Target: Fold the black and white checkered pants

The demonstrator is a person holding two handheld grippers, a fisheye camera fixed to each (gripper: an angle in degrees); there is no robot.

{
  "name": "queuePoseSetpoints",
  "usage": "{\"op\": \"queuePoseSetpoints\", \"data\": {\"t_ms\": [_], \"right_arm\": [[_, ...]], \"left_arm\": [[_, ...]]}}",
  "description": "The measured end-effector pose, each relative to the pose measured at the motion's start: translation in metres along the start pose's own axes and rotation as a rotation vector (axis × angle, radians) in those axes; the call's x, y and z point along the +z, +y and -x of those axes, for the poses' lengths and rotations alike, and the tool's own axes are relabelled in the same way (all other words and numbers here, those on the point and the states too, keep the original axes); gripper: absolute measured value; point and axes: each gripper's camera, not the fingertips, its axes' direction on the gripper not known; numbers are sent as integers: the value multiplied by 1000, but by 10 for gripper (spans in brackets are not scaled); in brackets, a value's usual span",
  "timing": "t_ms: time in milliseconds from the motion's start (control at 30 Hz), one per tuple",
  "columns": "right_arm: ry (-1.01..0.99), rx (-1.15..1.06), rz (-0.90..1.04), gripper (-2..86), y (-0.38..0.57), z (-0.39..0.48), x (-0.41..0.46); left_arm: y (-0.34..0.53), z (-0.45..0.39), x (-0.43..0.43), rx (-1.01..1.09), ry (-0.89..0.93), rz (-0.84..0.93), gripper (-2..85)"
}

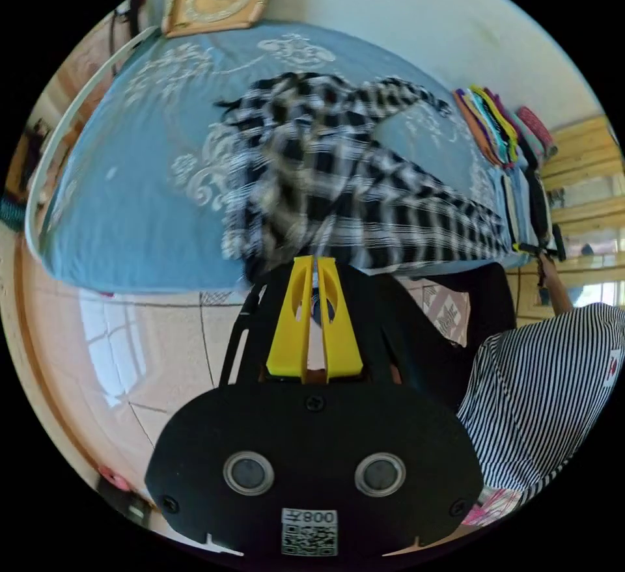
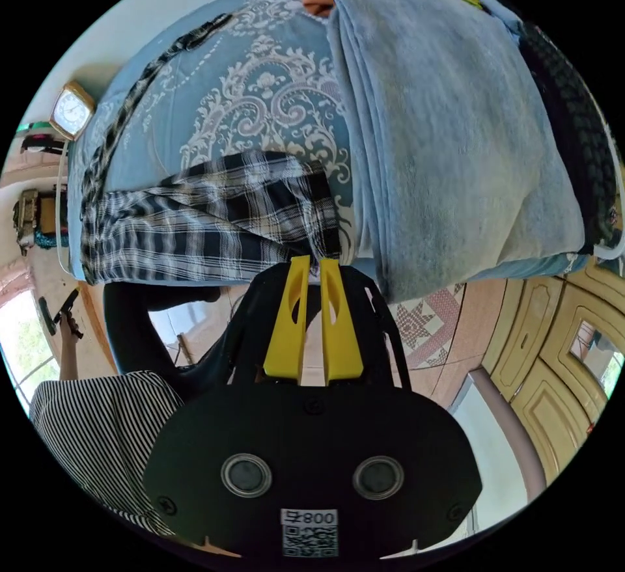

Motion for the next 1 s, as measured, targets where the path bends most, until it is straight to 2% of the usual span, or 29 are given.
{"op": "queuePoseSetpoints", "data": {"t_ms": [67, 200, 367, 533, 767, 867, 1000], "right_arm": [[16, -38, -39, 50, -5, 16, -10], [60, -78, -119, 53, -27, 38, -19], [109, -33, -50, 46, -60, 23, 24], [63, -24, -40, 5, -67, 11, 37], [-41, 29, -138, -3, -82, -19, 1], [-52, 46, -125, -3, -93, -27, 10], [-78, 73, -98, -3, -103, -33, 30]], "left_arm": [[-42, -35, 32, 138, 69, 12, 11], [-102, -84, 81, 272, 161, 25, 15], [-162, -137, 148, 373, 163, 97, 14], [-187, -148, 189, 397, 132, 160, 5], [-219, -129, 197, 298, 169, 60, 2], [-228, -127, 210, 291, 131, 80, 2], [-232, -132, 219, 338, 179, 70, 6]]}}
